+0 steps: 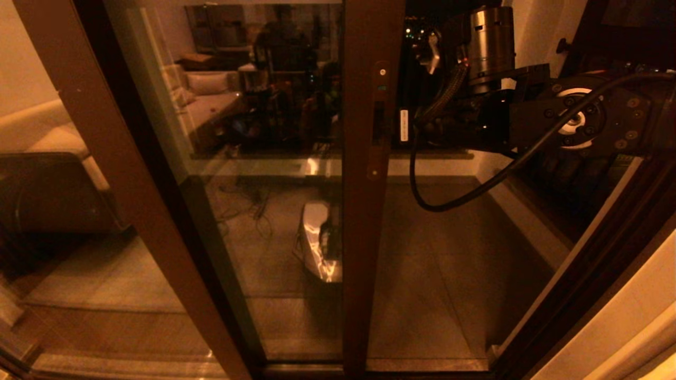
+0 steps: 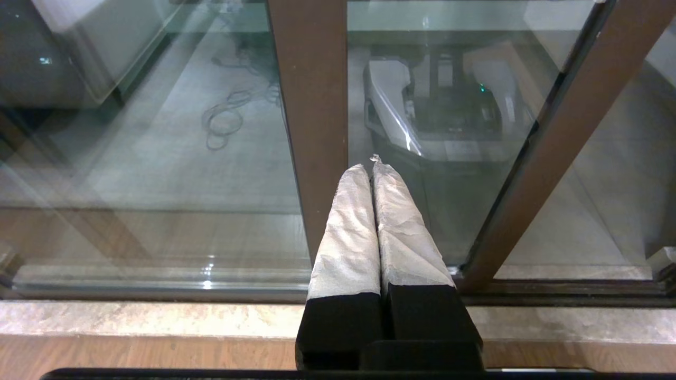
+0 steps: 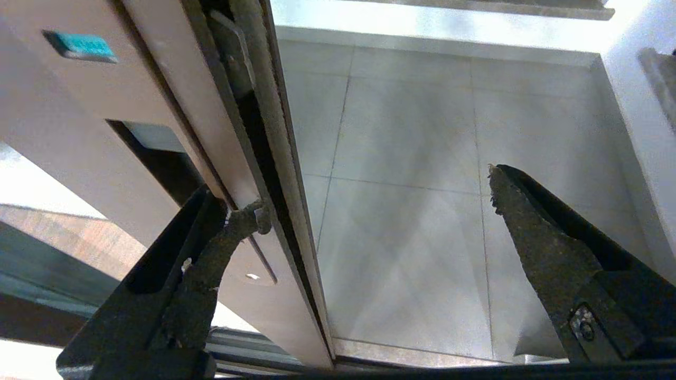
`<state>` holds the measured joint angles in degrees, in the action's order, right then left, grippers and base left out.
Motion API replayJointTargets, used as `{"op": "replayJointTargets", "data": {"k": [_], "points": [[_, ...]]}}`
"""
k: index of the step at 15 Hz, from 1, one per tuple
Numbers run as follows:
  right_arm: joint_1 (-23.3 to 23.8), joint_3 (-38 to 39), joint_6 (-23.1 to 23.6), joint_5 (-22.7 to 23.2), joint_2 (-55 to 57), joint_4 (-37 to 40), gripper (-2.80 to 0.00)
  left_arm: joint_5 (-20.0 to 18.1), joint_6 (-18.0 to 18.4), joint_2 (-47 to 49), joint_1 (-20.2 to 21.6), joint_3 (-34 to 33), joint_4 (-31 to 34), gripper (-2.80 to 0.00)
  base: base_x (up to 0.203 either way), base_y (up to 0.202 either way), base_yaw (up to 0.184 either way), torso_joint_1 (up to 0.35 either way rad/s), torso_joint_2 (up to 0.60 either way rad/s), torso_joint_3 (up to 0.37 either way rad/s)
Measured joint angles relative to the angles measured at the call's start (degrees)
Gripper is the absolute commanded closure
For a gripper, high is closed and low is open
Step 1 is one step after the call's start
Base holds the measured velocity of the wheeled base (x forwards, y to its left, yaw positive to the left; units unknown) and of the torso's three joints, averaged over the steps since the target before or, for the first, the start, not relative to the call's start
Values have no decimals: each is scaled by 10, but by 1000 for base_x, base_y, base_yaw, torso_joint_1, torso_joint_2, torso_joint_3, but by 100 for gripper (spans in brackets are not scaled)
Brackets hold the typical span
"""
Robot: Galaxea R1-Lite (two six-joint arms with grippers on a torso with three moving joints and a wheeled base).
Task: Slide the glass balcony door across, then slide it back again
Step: Close the slid door
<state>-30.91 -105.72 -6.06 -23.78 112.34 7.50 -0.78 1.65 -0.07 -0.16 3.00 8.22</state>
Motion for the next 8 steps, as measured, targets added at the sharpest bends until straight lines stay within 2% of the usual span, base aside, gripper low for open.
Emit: {"op": "replayJointTargets", "data": {"k": [8], "points": [[26, 36, 6, 6, -34, 0, -280, 0, 0, 0, 0, 0, 0, 0, 0, 0, 0, 0, 0, 0]]}}
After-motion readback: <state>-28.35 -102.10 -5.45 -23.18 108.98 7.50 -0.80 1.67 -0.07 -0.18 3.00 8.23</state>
